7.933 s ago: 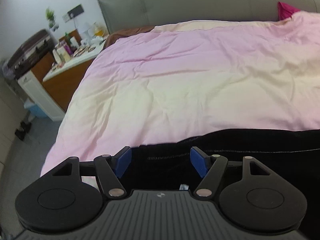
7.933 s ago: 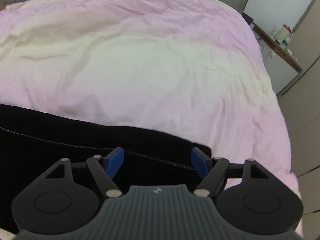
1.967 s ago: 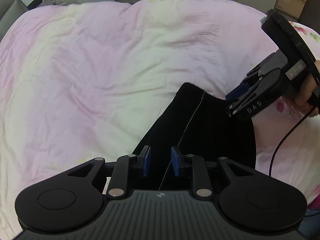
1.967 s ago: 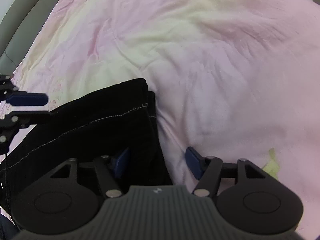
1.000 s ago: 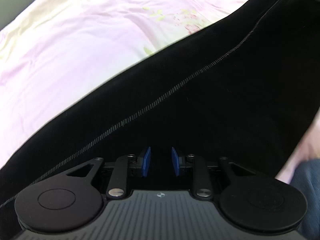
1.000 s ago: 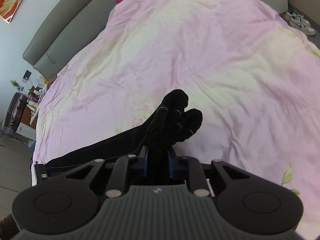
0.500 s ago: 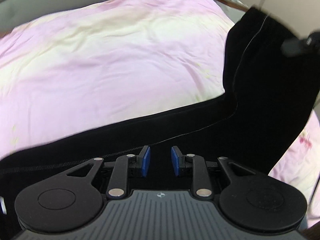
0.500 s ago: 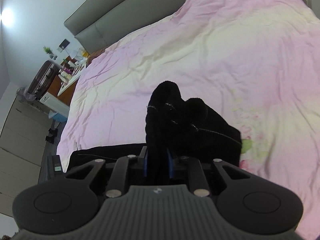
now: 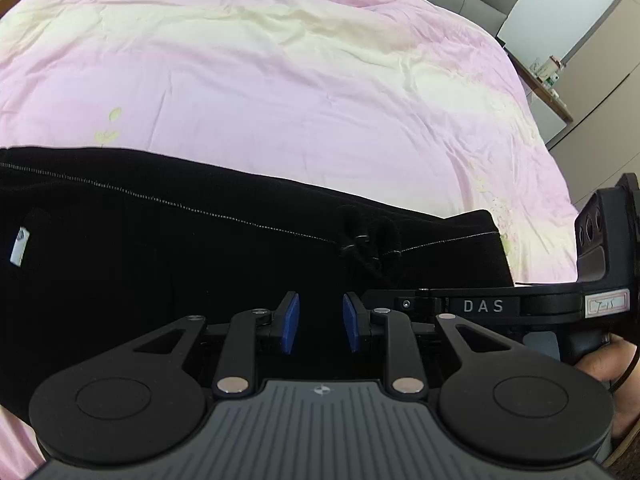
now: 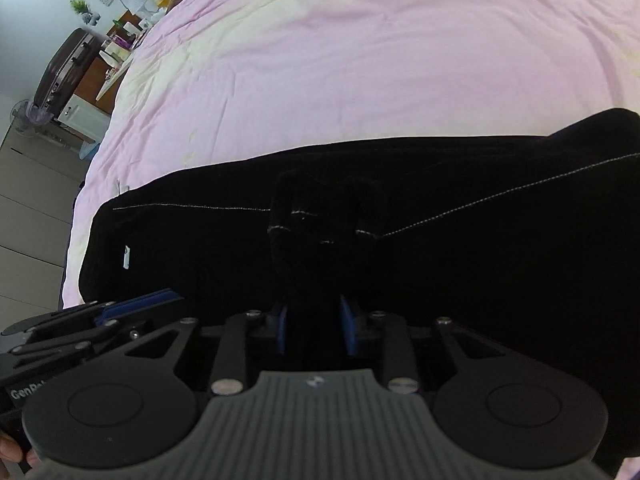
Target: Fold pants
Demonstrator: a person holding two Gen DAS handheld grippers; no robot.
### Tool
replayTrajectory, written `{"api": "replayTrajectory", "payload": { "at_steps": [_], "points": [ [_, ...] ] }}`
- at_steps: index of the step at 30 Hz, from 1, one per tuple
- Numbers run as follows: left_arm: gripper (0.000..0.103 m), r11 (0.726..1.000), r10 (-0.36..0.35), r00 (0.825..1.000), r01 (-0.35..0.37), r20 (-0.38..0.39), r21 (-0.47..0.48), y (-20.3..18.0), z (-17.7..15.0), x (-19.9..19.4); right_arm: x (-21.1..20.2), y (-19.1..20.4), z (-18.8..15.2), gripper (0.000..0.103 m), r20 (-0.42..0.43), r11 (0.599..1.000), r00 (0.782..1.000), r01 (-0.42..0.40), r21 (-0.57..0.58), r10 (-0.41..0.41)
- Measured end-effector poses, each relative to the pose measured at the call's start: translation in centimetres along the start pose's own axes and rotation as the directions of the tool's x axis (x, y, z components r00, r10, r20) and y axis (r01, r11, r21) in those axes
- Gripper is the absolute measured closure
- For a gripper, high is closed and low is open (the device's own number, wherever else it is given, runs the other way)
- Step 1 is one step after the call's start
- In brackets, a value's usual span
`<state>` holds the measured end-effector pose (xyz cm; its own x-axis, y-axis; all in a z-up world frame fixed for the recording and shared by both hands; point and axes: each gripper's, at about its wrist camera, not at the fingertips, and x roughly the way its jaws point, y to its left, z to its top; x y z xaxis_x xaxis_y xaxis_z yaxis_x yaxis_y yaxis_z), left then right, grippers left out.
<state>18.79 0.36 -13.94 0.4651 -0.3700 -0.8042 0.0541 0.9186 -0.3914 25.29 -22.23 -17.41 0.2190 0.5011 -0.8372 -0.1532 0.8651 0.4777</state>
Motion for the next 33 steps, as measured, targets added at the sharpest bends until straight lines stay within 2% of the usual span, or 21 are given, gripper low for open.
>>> {"api": "replayTrajectory", "payload": {
  "at_steps": [4,6,8,10,12,14,16,20,21,22,24,25,26,28,31,33],
  "points": [
    [0.065,0.999,-0.046,0.998,0.047,0.039,-0.024,0.1,-0.2,-0.3,-2.1,1.0,-0.7,0.061,0.035,0.999,0.999,-0.015,-0.050,0.017],
    [0.060,0.996,-0.079,0.996,0.081,0.049,-0.034,0.0,0.0,-0.1,-4.2,0.9,-1.0,0.050,0.082,0.997,0.997,0.002,-0.080,0.005],
    [0.055,0.993,-0.112,0.992,0.114,0.051,-0.025,-0.5,0.0,0.5,-6.5,0.2,-1.8,0.048,0.135,0.994,0.991,0.026,-0.106,-0.012],
    [0.048,0.993,-0.119,0.992,0.120,0.035,-0.009,-1.5,0.1,1.4,-8.2,-0.8,-2.6,0.048,0.172,0.986,0.982,0.102,-0.133,-0.079],
    [0.044,0.994,-0.112,0.994,0.112,0.005,-0.006,-2.2,0.1,2.9,-9.3,-2.1,-3.7,0.049,0.200,0.963,0.962,0.221,-0.153,-0.189],
    [0.042,0.993,-0.117,0.993,0.117,-0.032,0.000,-2.8,-0.1,4.8,-10.0,-3.8,-4.9,0.049,0.211,0.945,0.944,0.289,-0.153,-0.255],
    [0.042,0.996,-0.085,0.994,0.085,-0.064,0.008,-3.4,-0.5,7.0,-10.7,-5.8,-6.2,0.049,0.217,0.932,0.927,0.338,-0.134,-0.305],
    [0.041,1.000,0.027,0.994,-0.025,-0.101,0.019,-4.4,-0.8,10.2,-12.5,-9.2,-8.6,0.049,0.224,0.934,0.917,0.352,-0.067,-0.330],
    [0.042,0.999,0.049,0.993,-0.046,-0.108,0.024,-4.5,-0.9,10.5,-12.8,-9.6,-9.2,0.049,0.227,0.935,0.917,0.350,-0.056,-0.329],
    [0.049,0.998,0.057,0.992,-0.055,-0.112,0.028,-4.7,-1.1,10.7,-13.0,-10.0,-9.7,0.049,0.227,0.936,0.916,0.349,-0.049,-0.330],
    [0.074,0.993,0.104,0.991,-0.100,-0.088,0.055,-5.4,-1.3,10.2,-13.2,-10.8,-10.7,0.049,0.222,0.933,0.914,0.357,-0.045,-0.339],
    [0.080,0.994,0.100,0.993,-0.097,-0.064,0.050,-5.5,-1.3,9.4,-13.2,-11.1,-11.0,0.049,0.216,0.930,0.912,0.366,-0.044,-0.348],
    [0.092,0.996,0.079,0.996,-0.078,-0.029,0.039,-5.7,-1.2,8.3,-13.0,-11.4,-11.4,0.049,0.204,0.925,0.910,0.377,-0.047,-0.361],
    [0.094,1.000,0.000,1.000,0.000,0.031,0.017,-6.3,-0.8,5.5,-12.5,-11.7,-12.0,0.049,0.180,0.921,0.913,0.384,-0.071,-0.367],
    [0.095,0.999,-0.038,0.993,0.035,0.109,0.031,-7.6,-0.6,1.3,-11.6,-11.6,-12.6,0.049,0.169,0.911,0.912,0.394,-0.120,-0.373],
    [0.095,0.999,-0.038,0.992,0.034,0.121,0.040,-7.5,-0.5,-0.5,-11.0,-11.4,-12.7,0.052,0.181,0.902,0.907,0.408,-0.144,-0.381]
  ]
}}
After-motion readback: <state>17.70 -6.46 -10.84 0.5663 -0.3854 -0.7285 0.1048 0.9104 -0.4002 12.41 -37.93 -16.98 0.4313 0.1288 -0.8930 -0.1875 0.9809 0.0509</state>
